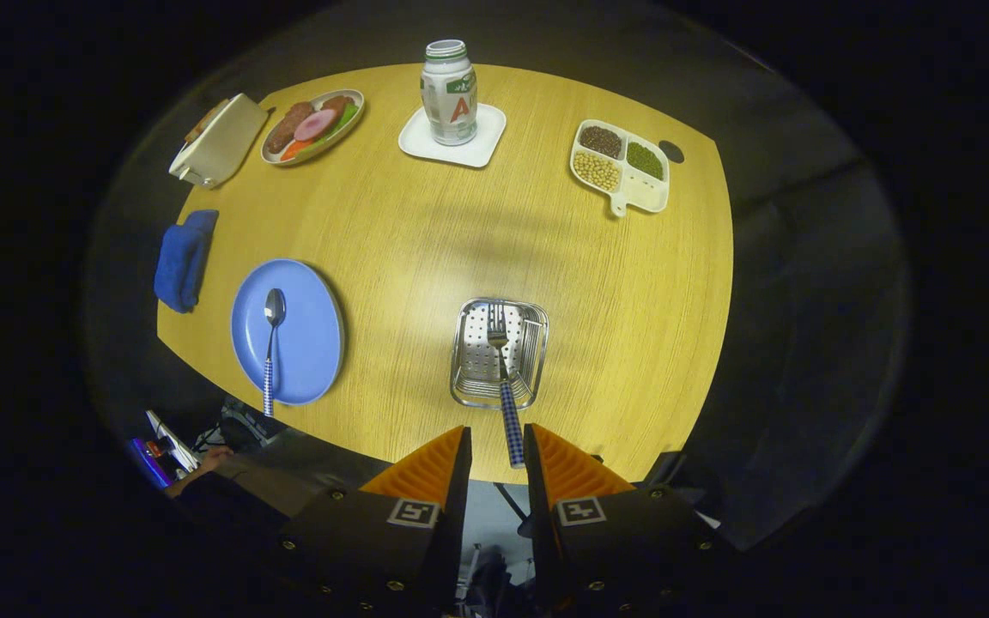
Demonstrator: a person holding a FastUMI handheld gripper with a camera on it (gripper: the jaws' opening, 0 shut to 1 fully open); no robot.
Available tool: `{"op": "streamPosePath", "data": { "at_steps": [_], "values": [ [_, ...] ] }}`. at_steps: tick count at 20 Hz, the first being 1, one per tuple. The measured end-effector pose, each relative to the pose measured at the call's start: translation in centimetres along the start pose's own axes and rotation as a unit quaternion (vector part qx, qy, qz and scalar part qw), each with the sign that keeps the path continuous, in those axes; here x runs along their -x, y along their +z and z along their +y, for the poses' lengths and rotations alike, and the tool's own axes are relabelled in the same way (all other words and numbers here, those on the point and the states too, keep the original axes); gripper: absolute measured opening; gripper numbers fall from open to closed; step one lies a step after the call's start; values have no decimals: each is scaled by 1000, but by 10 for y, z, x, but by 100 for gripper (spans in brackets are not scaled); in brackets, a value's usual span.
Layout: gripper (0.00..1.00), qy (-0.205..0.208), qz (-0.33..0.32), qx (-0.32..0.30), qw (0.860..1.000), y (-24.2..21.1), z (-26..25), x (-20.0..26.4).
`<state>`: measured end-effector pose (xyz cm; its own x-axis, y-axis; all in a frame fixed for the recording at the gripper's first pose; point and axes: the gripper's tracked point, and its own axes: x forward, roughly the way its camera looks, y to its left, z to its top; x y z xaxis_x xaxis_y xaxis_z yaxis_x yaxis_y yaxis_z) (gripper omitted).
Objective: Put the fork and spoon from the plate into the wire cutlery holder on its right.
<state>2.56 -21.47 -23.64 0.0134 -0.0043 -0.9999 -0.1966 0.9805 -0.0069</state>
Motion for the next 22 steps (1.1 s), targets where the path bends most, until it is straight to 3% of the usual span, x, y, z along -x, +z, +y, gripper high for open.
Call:
{"op": "streamPosePath", "data": {
  "at_steps": [10, 22],
  "values": [
    [35, 30, -44, 22, 998, -52, 93, 19],
    [35, 74, -55, 72, 993, -55, 205, 2]
  ]
}}
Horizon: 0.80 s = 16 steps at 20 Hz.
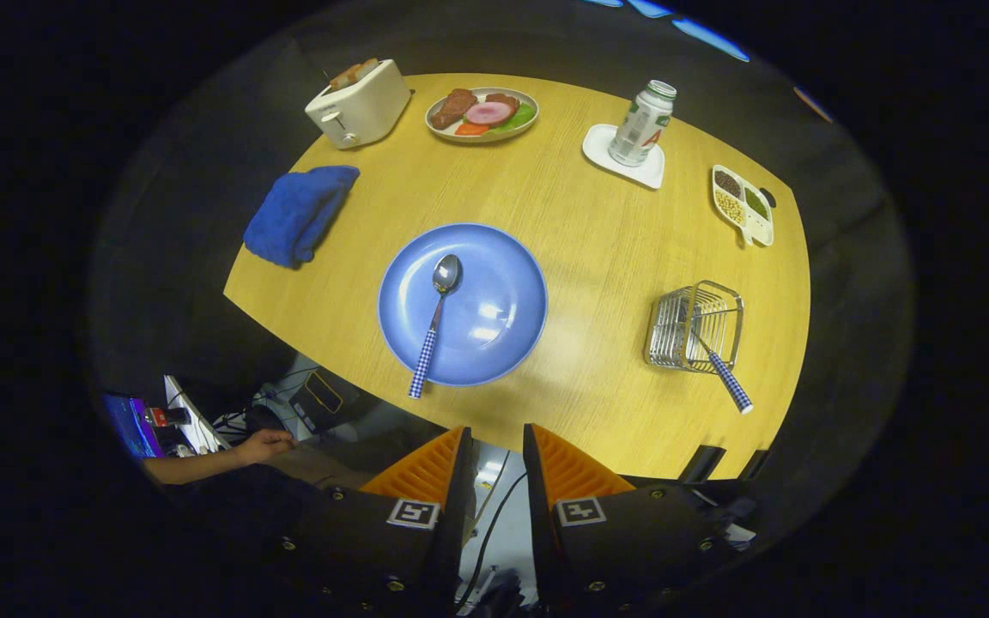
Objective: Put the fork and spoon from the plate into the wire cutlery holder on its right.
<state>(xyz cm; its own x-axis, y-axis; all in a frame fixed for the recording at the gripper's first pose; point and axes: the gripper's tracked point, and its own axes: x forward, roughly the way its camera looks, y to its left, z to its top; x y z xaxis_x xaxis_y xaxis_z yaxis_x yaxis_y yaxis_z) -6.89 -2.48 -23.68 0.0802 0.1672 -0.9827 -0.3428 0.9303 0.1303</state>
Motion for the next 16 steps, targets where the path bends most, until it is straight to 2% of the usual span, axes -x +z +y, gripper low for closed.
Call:
{"op": "streamPosePath", "data": {
  "at_steps": [16],
  "values": [
    [35, 31, 21, 13, 999, 1, 58, -39]
  ]
}}
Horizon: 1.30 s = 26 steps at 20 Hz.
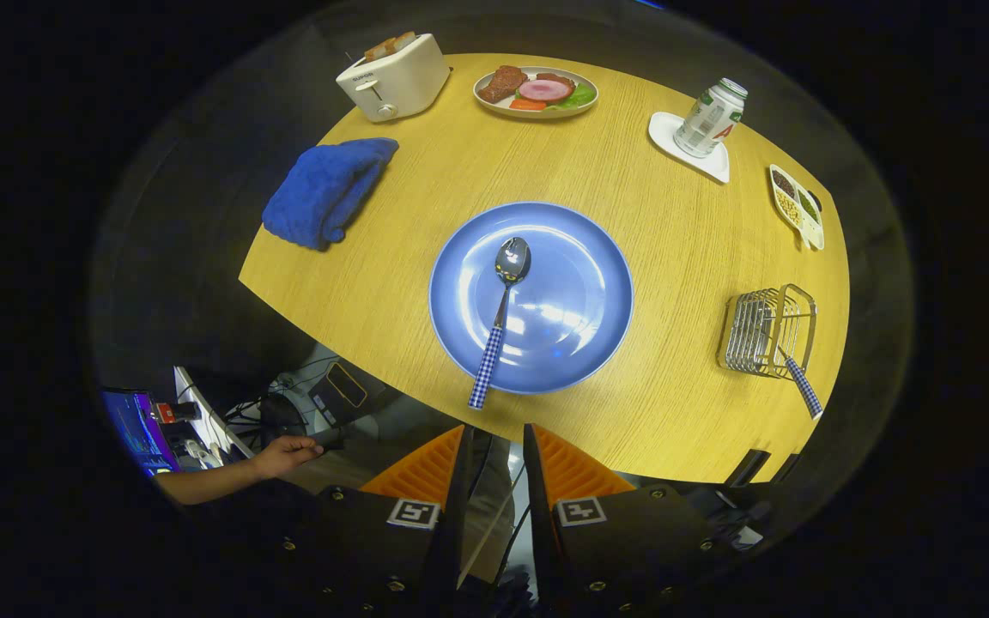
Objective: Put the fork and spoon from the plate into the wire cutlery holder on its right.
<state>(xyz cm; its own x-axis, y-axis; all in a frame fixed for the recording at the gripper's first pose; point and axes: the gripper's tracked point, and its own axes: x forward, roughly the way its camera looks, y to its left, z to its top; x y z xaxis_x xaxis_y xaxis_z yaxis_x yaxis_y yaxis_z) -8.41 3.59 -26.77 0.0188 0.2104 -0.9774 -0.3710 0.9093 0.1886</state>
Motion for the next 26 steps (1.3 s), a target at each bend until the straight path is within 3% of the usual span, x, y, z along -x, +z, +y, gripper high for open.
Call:
{"op": "streamPosePath", "data": {
  "at_steps": [17, 26],
  "values": [
    [35, 10, 5, -67, 998, 23, 10, -41],
    [35, -8, 8, -39, 999, 27, 9, -72]
  ]
}}
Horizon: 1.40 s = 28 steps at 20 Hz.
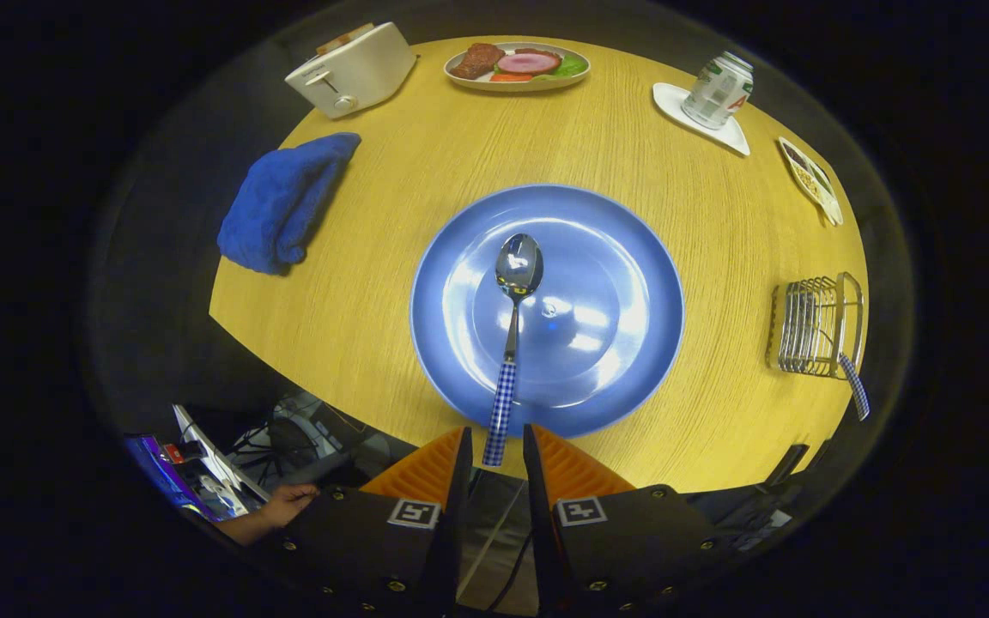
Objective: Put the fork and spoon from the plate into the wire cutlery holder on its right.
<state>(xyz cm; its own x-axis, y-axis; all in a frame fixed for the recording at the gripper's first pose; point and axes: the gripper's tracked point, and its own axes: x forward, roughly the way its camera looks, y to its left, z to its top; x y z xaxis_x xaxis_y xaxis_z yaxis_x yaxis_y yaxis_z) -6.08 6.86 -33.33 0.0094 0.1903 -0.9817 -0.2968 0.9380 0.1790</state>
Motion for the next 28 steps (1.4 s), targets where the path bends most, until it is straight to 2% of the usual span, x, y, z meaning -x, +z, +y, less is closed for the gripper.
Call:
{"op": "streamPosePath", "data": {
  "at_steps": [15, 16, 21, 23, 28],
  "values": [
    [35, -4, 10, -9, 1000, 8, 0, -48],
    [17, -7, 17, -5, 1000, 9, -3, -41],
    [17, -5, 33, 7, 999, 4, -6, -54],
    [2, -18, 25, 17, 999, 4, -14, -51],
    [1, -3, 28, 43, 999, 8, -15, -39]
  ]
}}
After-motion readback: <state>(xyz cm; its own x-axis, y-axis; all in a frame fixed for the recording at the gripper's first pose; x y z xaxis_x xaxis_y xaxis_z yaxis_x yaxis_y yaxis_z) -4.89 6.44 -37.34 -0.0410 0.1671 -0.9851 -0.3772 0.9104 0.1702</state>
